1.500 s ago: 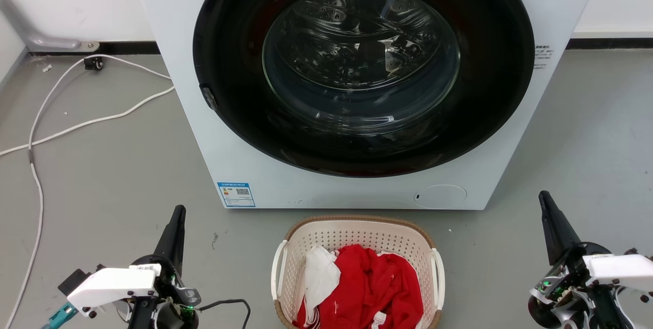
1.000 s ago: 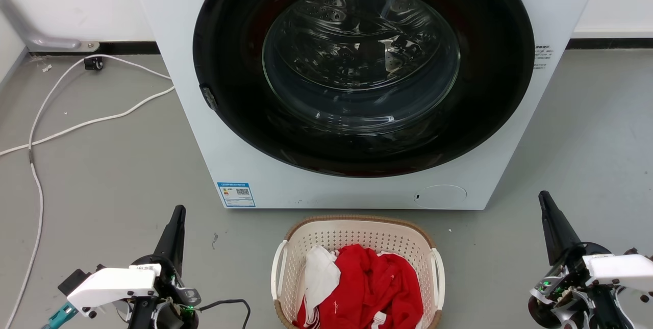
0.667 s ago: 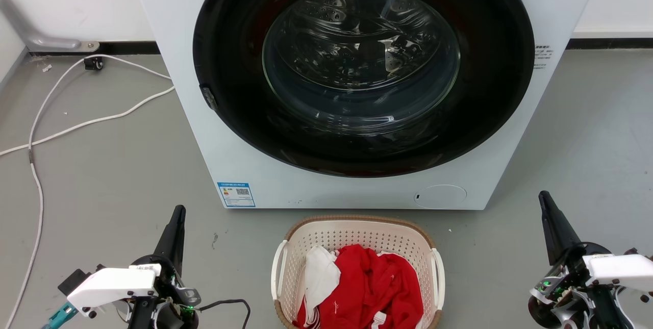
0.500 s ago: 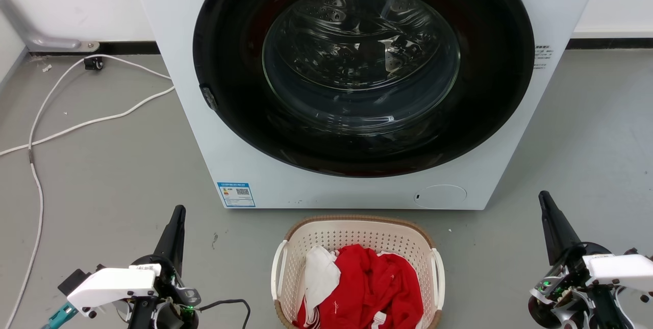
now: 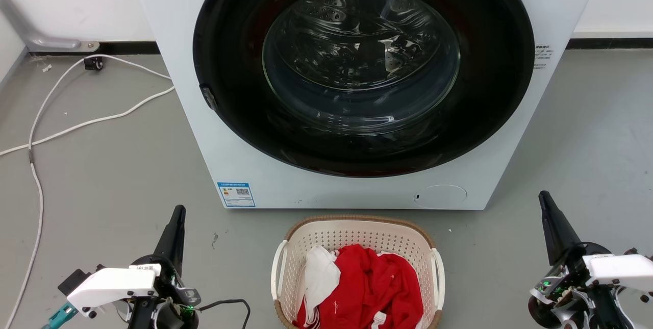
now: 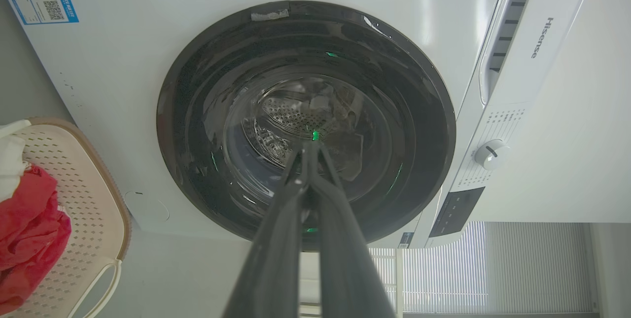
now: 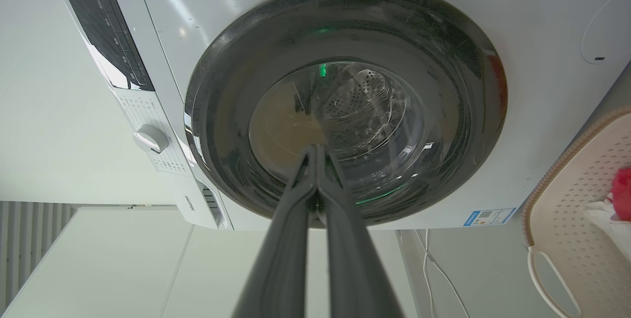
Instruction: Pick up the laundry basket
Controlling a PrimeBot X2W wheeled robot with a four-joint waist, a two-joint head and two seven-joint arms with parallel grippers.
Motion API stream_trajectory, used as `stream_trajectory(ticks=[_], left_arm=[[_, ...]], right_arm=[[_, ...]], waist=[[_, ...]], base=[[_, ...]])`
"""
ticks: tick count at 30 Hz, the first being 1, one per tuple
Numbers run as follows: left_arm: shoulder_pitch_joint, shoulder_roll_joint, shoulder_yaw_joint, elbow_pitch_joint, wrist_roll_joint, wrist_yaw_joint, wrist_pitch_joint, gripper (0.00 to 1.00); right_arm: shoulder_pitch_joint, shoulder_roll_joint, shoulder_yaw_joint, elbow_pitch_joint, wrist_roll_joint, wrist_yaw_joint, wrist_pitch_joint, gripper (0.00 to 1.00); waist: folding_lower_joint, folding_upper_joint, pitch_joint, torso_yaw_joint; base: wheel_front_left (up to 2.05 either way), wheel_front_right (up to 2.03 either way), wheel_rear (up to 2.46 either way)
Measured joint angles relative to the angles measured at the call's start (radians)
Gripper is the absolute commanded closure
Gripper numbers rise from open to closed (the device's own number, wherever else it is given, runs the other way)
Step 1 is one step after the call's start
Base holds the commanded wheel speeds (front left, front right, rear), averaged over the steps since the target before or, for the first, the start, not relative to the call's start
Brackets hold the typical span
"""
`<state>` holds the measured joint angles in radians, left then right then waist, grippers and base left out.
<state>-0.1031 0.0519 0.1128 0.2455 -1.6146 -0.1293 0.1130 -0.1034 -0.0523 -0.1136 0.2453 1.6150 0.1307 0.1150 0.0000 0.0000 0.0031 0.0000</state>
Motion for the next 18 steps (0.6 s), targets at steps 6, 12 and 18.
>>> stream_trajectory(ticks=[6,12,18], left_arm=[[0.000,0.000,0.000,0.000,0.000,0.000,0.000,1.00],[0.025,-0.006,-0.003,0.030,0.000,0.002,-0.001,0.00],[0.047,-0.008,-0.007,0.037,0.010,0.003,-0.023,0.00]], right_arm=[[0.000,0.000,0.000,0.000,0.000,0.000,0.000,1.00],[0.027,0.003,0.002,0.030,0.000,0.000,0.000,0.00],[0.052,0.005,0.009,0.040,-0.005,-0.002,-0.023,0.00]], waist=[[0.0000,0.0000,0.000,0.000],[0.0000,0.0000,0.000,0.000],[0.0000,0.0000,0.000,0.000]], base=[[0.00,0.00,0.00],[0.00,0.00,0.00],[0.00,0.00,0.00]])
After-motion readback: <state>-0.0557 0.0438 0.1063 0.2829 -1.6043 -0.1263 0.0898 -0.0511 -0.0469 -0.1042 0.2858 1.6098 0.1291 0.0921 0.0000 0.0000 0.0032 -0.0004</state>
